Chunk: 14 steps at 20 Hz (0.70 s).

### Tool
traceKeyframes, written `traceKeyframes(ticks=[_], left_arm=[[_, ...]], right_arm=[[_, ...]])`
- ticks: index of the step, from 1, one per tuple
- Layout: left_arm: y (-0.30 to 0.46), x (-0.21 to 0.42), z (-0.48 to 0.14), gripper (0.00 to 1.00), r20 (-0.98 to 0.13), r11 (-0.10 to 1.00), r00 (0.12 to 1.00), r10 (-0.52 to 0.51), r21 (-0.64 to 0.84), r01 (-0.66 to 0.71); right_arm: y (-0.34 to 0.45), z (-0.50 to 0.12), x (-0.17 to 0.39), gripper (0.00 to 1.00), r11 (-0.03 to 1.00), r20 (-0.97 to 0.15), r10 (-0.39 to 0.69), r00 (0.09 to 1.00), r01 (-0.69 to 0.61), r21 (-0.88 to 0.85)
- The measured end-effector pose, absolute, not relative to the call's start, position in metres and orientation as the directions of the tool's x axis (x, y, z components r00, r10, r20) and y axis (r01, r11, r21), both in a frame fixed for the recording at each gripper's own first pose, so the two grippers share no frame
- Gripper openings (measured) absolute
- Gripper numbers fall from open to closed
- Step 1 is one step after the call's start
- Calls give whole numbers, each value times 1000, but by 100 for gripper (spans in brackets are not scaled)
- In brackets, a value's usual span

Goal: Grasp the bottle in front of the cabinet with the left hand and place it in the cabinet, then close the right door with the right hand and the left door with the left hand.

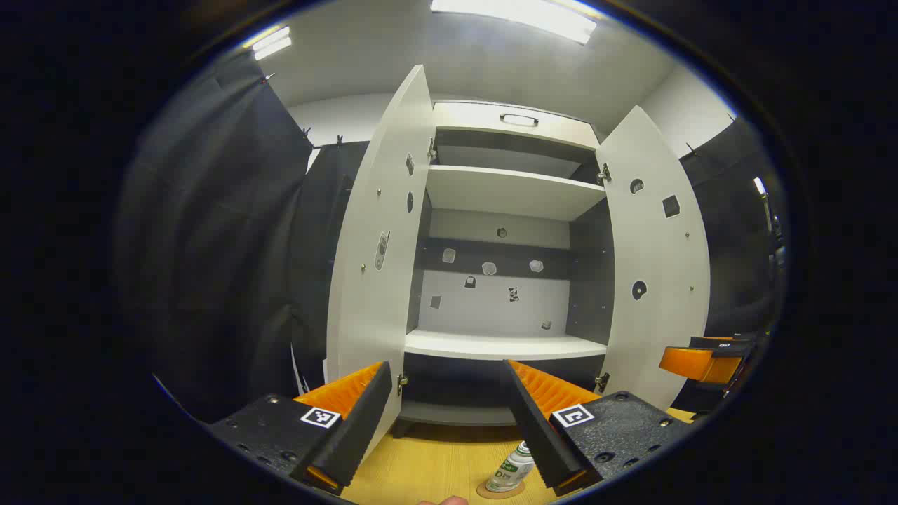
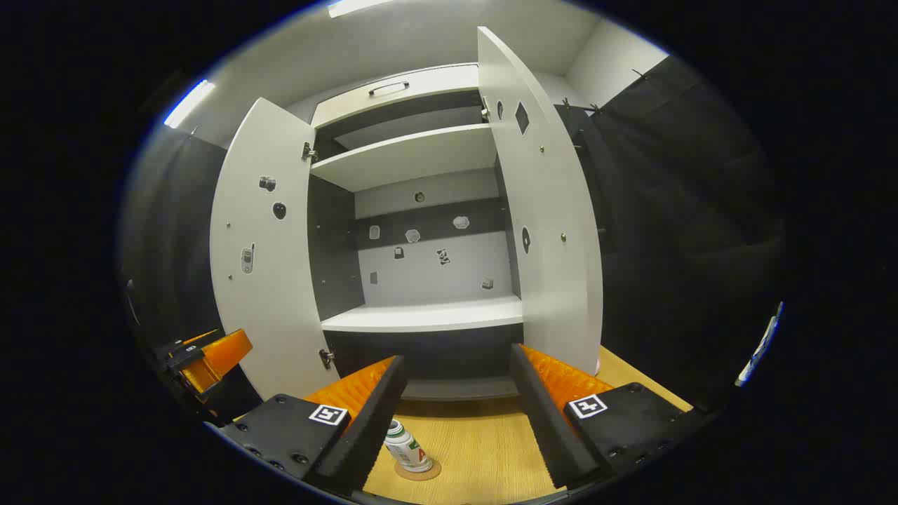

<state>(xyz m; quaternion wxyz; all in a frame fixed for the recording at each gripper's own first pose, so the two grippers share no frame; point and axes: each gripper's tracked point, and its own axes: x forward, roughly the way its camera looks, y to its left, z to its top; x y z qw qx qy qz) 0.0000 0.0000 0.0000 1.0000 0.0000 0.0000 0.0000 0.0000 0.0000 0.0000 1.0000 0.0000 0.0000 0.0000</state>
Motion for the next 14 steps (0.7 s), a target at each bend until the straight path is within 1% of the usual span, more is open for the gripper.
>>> traceKeyframes(ticks=[14], left_arm=[[0, 5, 1, 95, 3, 1000, 1000, -1, 3, 1]], right_arm=[[-4, 0, 3, 98, 1000, 7, -8, 1000, 8, 10]])
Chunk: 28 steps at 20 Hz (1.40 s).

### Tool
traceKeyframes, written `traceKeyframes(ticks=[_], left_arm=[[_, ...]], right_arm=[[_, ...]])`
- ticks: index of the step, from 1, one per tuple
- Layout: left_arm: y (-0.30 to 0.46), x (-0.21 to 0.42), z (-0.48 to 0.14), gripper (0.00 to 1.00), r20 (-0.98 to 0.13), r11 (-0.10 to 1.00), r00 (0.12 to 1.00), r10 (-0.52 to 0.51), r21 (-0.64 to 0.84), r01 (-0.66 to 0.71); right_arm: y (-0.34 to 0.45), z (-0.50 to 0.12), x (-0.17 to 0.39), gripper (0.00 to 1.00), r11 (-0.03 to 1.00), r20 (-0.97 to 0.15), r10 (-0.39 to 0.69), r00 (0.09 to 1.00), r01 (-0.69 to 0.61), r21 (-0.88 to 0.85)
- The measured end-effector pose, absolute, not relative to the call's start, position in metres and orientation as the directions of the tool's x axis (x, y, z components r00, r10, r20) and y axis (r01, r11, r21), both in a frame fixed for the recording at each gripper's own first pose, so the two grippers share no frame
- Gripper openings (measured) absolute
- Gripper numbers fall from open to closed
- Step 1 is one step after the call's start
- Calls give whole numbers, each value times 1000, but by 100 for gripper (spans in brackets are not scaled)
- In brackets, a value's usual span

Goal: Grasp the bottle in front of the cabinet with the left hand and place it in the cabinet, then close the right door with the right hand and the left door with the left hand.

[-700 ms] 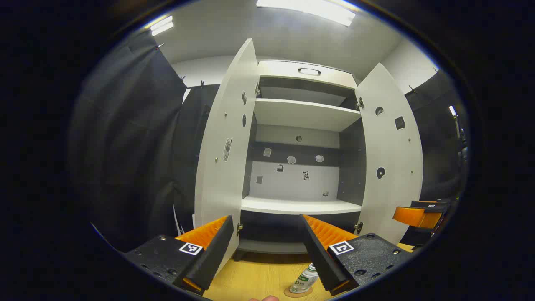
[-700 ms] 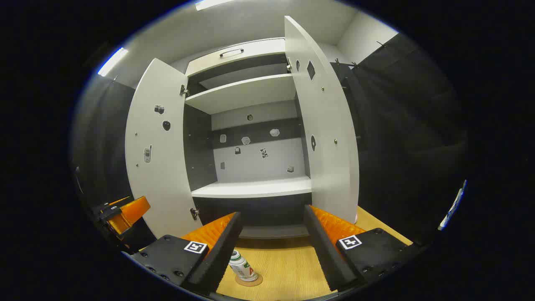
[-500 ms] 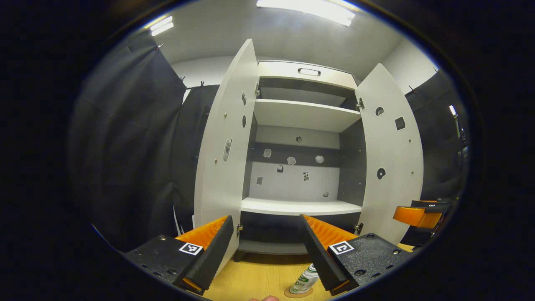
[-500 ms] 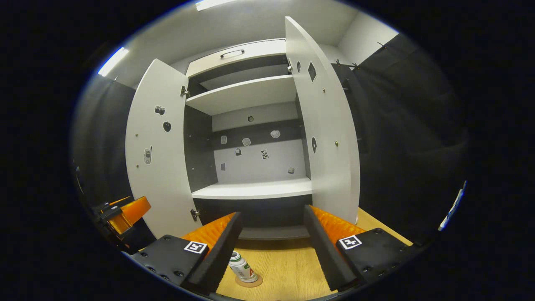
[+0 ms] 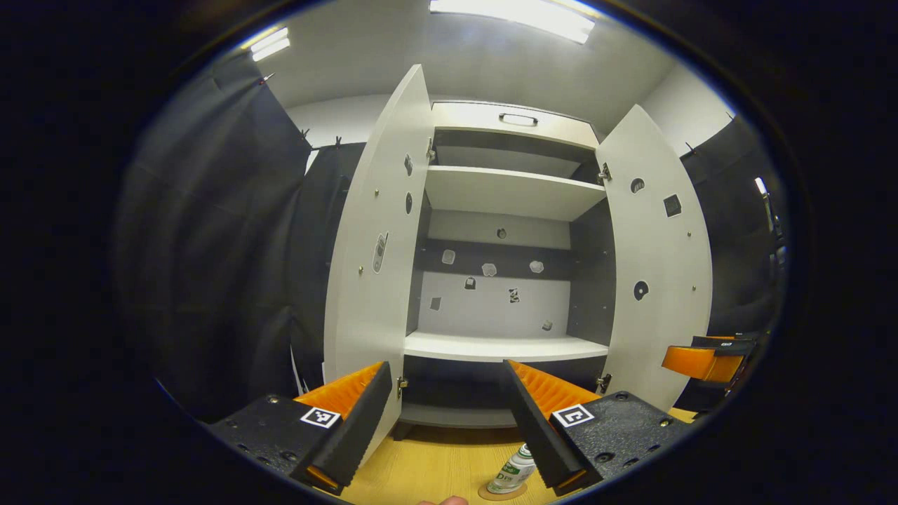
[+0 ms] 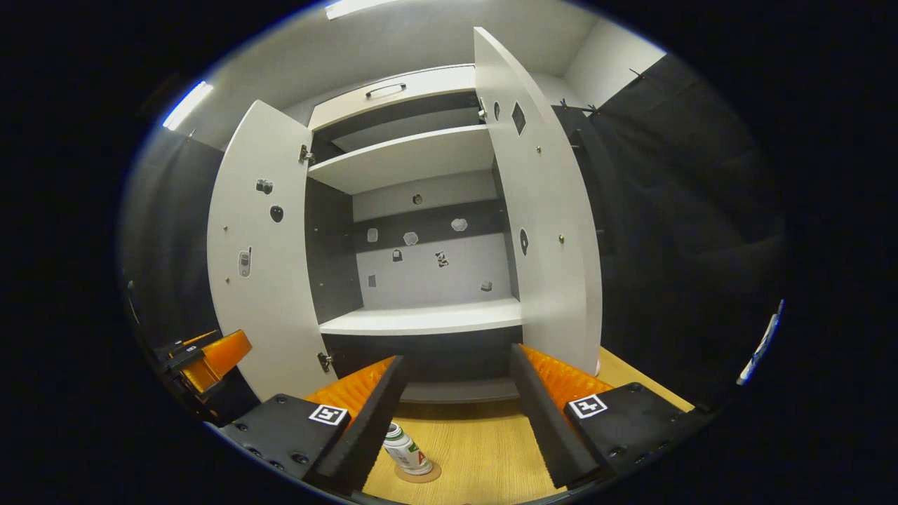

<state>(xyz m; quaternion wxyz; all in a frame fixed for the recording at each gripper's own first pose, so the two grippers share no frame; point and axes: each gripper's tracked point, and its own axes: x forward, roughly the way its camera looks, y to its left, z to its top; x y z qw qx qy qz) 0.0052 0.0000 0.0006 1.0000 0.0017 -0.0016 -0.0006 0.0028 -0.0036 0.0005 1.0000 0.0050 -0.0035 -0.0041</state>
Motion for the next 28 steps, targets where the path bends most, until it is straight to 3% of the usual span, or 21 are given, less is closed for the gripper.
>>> traceKeyframes(ticks=[9, 14, 21, 28], left_arm=[[2, 12, 2, 95, 9, 1000, 1000, 4, 0, -4], [-46, 41, -7, 94, 22, 993, 993, -114, -29, 115], [-120, 52, -126, 95, -116, 971, 965, -233, -83, 225], [-126, 37, -263, 95, -306, 986, 938, -164, -52, 156]], right_arm=[[-5, 1, 0, 98, 1000, 6, -7, 1000, 7, 12], [-13, 5, -10, 98, 1000, 2, -12, 1000, 12, -13], [-42, 13, -31, 98, 997, 13, -70, 997, 70, -25], [-66, 13, -46, 98, 993, -7, -108, 994, 108, -45]])
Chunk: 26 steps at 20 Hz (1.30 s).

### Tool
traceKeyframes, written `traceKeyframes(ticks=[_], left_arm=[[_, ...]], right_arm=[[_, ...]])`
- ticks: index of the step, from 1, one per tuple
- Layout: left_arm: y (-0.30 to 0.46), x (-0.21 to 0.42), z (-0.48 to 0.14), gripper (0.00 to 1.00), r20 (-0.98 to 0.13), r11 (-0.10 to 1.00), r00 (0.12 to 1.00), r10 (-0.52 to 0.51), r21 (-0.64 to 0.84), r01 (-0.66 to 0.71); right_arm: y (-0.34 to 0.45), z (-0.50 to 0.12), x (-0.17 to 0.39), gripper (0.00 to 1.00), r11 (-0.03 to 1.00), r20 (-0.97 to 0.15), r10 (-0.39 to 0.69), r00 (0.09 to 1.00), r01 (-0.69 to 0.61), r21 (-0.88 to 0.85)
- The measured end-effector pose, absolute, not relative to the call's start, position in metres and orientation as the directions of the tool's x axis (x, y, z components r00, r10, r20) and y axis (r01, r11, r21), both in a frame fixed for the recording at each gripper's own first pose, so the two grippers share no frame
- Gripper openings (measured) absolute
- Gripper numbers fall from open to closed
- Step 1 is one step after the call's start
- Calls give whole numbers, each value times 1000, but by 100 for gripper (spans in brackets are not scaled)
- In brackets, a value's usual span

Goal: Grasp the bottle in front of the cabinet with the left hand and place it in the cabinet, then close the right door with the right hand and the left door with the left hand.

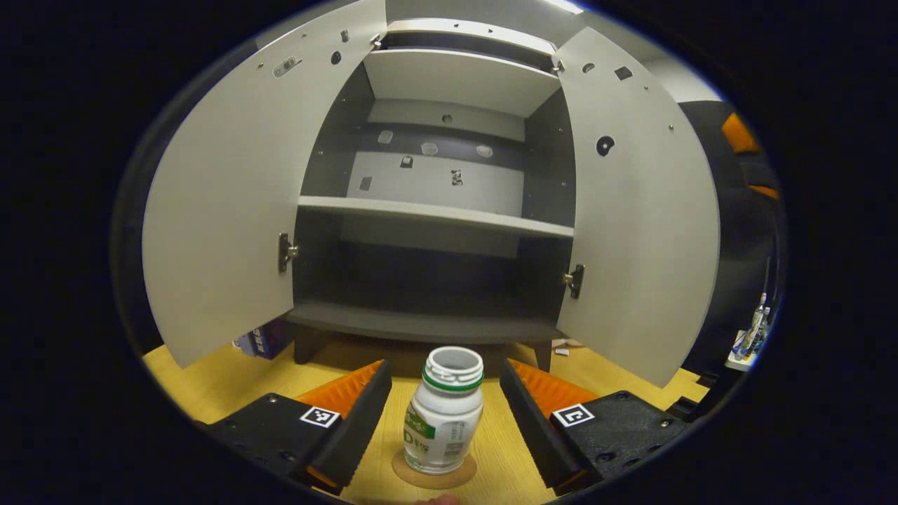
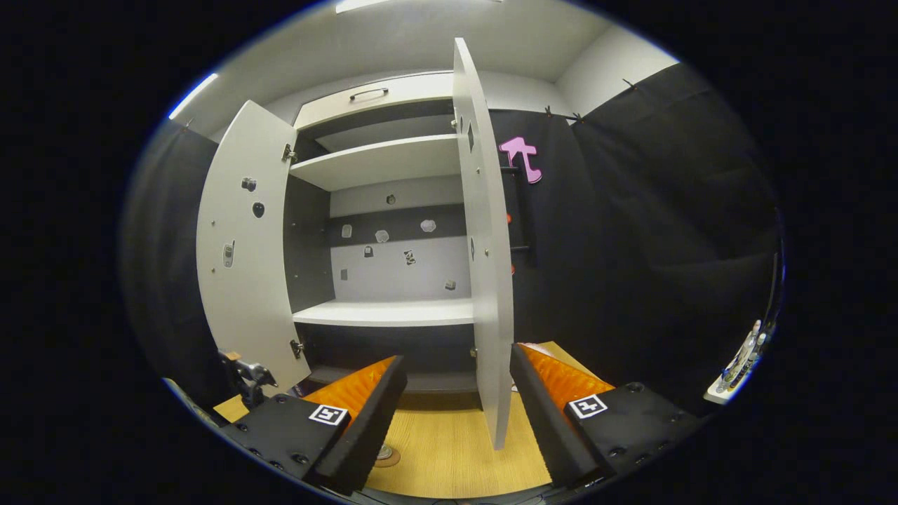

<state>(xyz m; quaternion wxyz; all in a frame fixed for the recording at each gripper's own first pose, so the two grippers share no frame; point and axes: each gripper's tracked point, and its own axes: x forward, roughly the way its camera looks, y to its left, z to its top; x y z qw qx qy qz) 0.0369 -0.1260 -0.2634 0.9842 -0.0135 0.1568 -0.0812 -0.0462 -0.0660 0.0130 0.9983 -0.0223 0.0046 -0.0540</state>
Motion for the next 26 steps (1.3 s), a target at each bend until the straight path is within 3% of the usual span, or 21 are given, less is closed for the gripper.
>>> traceKeyframes(ticks=[9, 11, 12, 21, 26], left_arm=[[-121, 22, -331, 95, -419, 991, 898, -136, -57, 123], [-120, 21, -327, 78, -438, 989, 887, -146, -54, 136], [-120, 20, -318, 76, -441, 987, 883, -160, -56, 151], [-102, 39, -143, 76, -337, 978, 921, -196, -4, 207], [-106, 99, -29, 76, -281, 962, 925, -256, -165, 216]], right_arm=[[-71, 10, -51, 98, 995, -34, -93, 995, 92, -47], [-68, 9, -51, 98, 996, -32, -81, 996, 80, -46], [-66, 10, -52, 98, 996, -29, -76, 997, 75, -41], [-59, 2, -50, 98, 998, -18, -64, 998, 64, 12], [-74, -11, -57, 98, 994, -26, -109, 994, 109, 22]])
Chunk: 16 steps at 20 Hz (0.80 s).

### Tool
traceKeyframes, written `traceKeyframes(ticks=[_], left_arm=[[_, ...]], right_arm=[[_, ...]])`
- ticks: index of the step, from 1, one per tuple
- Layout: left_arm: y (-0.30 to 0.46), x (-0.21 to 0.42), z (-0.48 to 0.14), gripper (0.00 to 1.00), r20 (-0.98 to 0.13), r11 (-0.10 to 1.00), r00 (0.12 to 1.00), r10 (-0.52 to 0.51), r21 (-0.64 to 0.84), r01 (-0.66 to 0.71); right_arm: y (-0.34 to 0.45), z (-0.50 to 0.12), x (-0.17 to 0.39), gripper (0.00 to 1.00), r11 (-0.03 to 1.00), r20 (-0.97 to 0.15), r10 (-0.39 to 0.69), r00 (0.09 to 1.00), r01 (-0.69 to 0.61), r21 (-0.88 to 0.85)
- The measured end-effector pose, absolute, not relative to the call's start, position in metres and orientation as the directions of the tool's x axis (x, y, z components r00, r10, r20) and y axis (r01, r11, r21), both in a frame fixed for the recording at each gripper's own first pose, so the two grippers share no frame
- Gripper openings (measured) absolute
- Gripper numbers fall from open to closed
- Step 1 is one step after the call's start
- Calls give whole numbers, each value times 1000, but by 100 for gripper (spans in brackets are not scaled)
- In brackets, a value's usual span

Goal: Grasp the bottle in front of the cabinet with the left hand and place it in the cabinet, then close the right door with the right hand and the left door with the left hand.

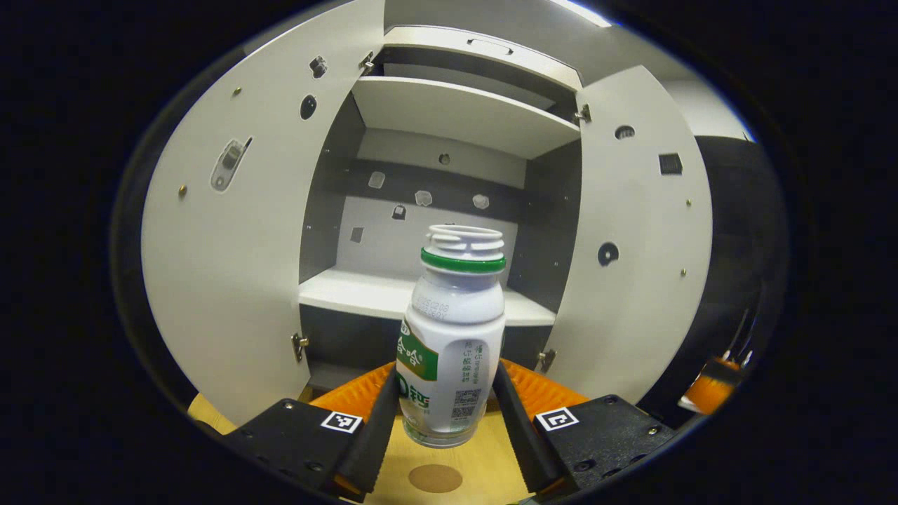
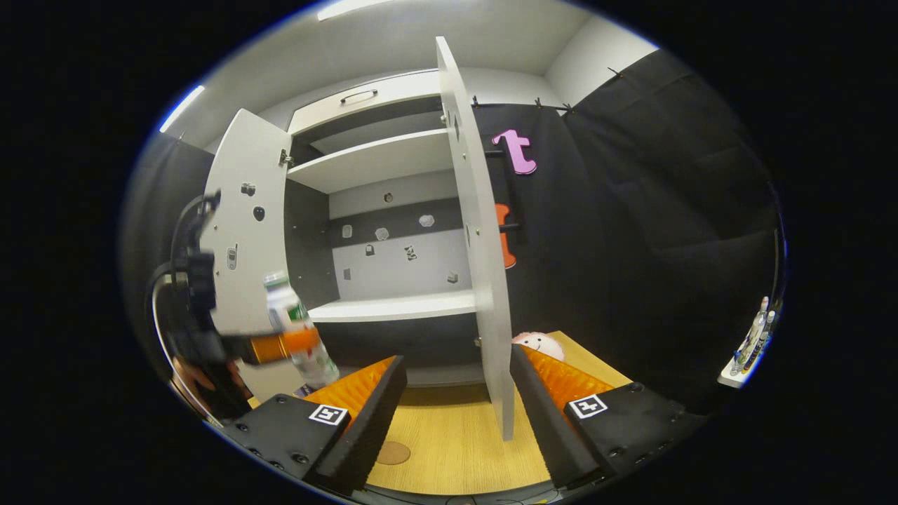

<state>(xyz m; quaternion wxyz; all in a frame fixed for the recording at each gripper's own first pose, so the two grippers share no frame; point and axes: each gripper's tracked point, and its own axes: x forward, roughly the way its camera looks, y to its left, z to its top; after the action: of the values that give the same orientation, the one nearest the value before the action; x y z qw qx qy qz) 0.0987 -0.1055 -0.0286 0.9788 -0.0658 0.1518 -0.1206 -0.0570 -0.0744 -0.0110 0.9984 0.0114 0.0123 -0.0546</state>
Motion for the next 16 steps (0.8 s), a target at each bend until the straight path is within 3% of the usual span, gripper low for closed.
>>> traceKeyframes(ticks=[3, 7, 13, 16], left_arm=[[-104, 159, 32, 76, -212, 954, 937, -279, -171, 245], [-105, 251, 55, 76, -237, 968, 940, -245, -119, 222], [-136, 363, 11, 77, -344, 977, 916, -208, -37, 208], [-156, 390, -31, 77, -397, 975, 891, -221, -79, 206]], right_arm=[[-90, -16, -65, 98, 988, -35, -148, 988, 149, 43], [-123, -12, -81, 98, 969, -12, -237, 972, 237, 74], [-185, -14, -114, 98, 912, -26, -402, 915, 403, 79], [-210, -12, -134, 98, 871, -21, -485, 874, 485, 71]])
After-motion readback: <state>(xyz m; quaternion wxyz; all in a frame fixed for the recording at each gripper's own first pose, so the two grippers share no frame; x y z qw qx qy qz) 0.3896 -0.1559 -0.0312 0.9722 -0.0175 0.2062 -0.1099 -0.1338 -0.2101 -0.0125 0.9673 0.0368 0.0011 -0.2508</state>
